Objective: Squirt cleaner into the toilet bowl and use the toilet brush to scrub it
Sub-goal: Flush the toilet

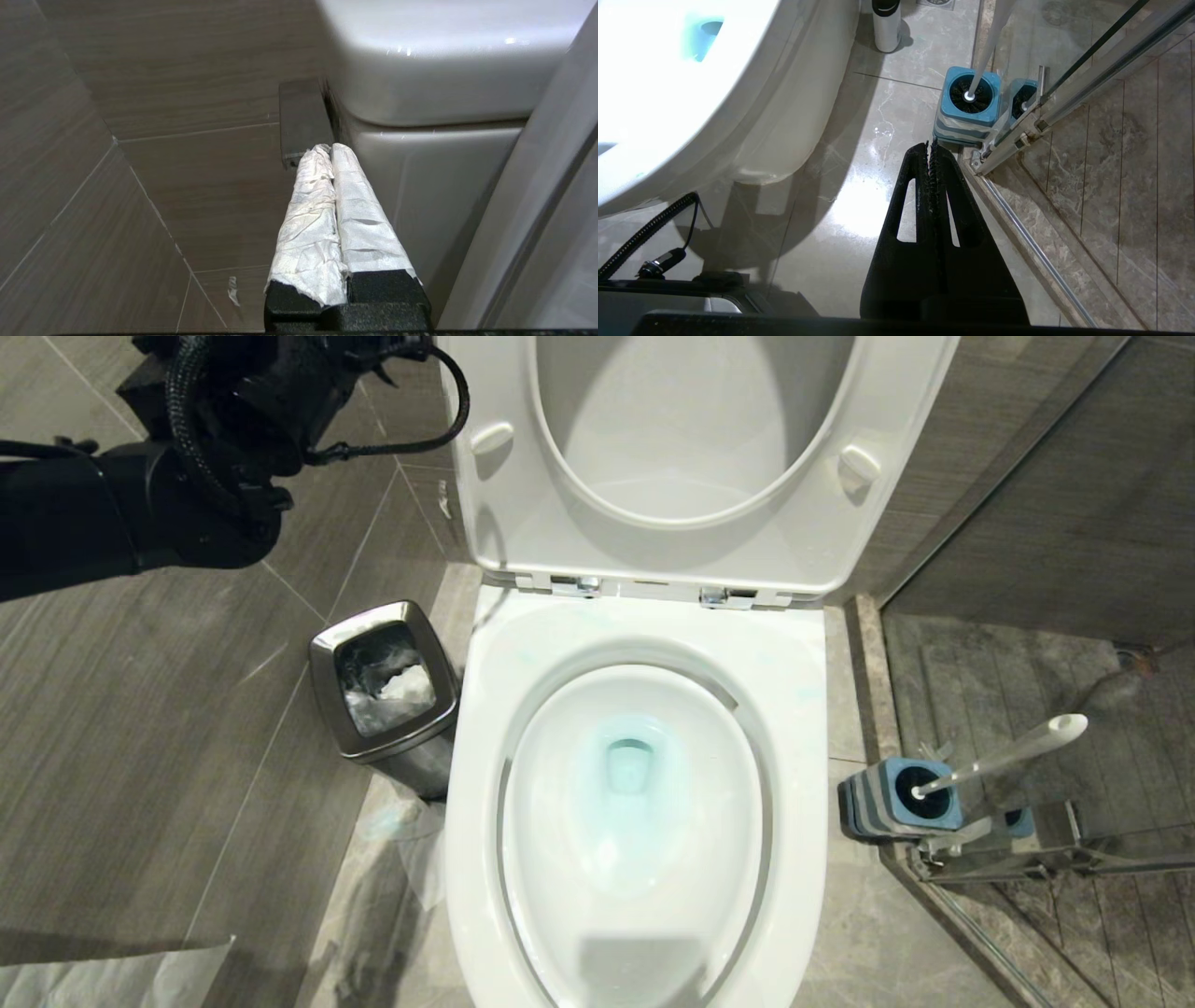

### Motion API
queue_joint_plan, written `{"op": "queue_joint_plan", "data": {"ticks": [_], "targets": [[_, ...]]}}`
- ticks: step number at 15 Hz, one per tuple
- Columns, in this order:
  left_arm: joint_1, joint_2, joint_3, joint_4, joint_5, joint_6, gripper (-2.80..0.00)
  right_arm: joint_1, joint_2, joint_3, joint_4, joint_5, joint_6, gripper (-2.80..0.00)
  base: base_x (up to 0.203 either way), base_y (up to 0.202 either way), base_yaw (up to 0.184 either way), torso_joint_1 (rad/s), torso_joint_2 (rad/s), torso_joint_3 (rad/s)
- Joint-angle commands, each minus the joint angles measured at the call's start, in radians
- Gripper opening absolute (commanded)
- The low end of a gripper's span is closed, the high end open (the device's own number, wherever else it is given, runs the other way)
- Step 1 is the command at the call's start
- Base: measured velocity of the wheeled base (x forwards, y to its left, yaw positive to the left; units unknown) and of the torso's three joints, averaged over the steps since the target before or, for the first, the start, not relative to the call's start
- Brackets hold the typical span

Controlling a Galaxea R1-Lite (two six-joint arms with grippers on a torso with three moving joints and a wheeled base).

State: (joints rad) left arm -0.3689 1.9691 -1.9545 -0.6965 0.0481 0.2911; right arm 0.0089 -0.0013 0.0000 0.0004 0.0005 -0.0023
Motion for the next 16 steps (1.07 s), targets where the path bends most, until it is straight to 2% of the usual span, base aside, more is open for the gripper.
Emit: {"op": "queue_joint_plan", "data": {"ticks": [1,16], "targets": [[0.002,0.016,0.0,-0.003,0.002,0.0,-2.8,0.0,0.001,0.002,0.0,0.001,-0.001,-2.8,0.0,0.0,0.0,0.0,0.0,0.0],[0.035,-0.042,0.0,0.005,0.012,0.007,-2.8,0.0,0.001,0.002,0.0,0.001,-0.001,-2.8,0.0,0.0,0.0,0.0,0.0,0.0]]}}
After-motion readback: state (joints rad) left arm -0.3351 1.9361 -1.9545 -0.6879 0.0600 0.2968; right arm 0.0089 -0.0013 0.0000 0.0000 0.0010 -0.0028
